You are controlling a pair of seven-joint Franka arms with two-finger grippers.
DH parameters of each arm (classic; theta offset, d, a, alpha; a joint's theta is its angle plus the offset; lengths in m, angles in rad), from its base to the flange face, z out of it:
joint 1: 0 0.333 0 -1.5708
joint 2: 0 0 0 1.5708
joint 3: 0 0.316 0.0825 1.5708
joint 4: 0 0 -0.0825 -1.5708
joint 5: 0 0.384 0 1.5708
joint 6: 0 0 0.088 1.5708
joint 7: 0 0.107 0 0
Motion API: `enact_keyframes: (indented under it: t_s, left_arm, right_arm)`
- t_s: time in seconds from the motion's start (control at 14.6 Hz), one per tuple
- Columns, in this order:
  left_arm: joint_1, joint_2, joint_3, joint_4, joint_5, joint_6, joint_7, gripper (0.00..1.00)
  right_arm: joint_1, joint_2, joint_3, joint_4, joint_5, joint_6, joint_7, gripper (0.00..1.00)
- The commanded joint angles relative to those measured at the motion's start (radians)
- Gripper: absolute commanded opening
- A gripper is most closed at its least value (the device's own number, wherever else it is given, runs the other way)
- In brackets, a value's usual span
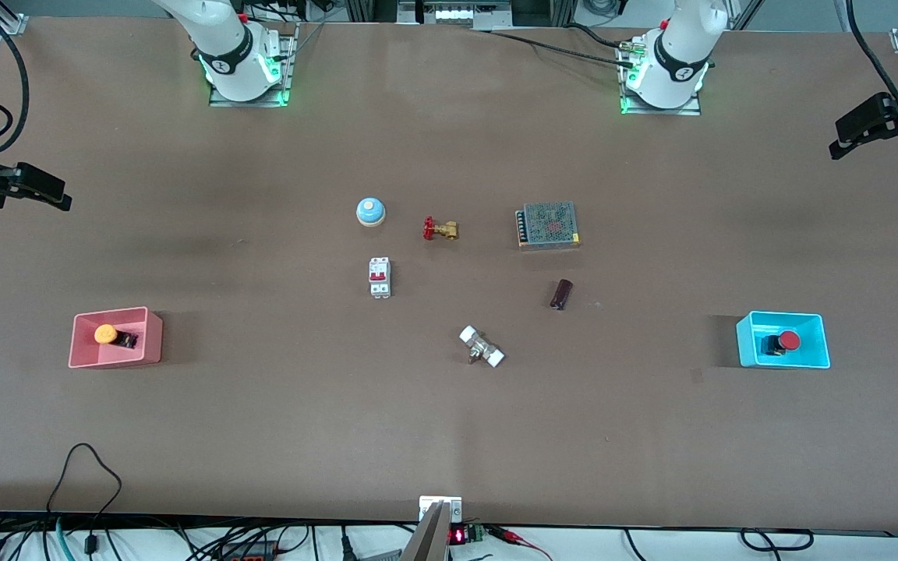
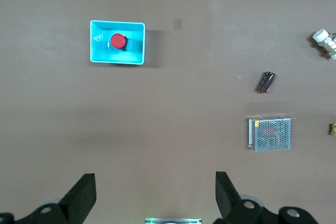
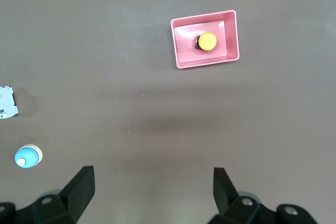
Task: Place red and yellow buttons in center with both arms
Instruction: 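Move the right gripper out toward the pink bin, then lower the right gripper over the yellow button in the pink bin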
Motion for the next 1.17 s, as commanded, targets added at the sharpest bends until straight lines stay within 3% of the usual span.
enact_keyframes:
  t_s: [0.0, 0.21, 0.62, 1.1]
  left_arm:
    - [-0.005, -0.015, 0.009, -0.011, -0.007, 0.005, 0.01, 1.0]
    - [-0.005, -0.015, 0.007, -0.011, -0.007, 0.005, 0.01, 1.0]
    - [-0.005, -0.015, 0.004, -0.011, -0.007, 0.005, 0.01, 1.0]
    - [-0.005, -0.015, 0.004, -0.011, -0.007, 0.003, 0.01, 1.0]
  right_arm:
    - [-0.005, 0.001, 0.004, 0.011, -0.003, -0.001, -0.004, 1.0]
    - [-0.005, 0.008, 0.004, 0.011, 0.0, 0.003, -0.004, 1.0]
    - [-0.002, 0.119, 0.004, 0.012, -0.012, 0.019, -0.006, 1.0]
    - [-0.028, 0.275, 0.001, 0.046, -0.015, 0.193, -0.006, 1.0]
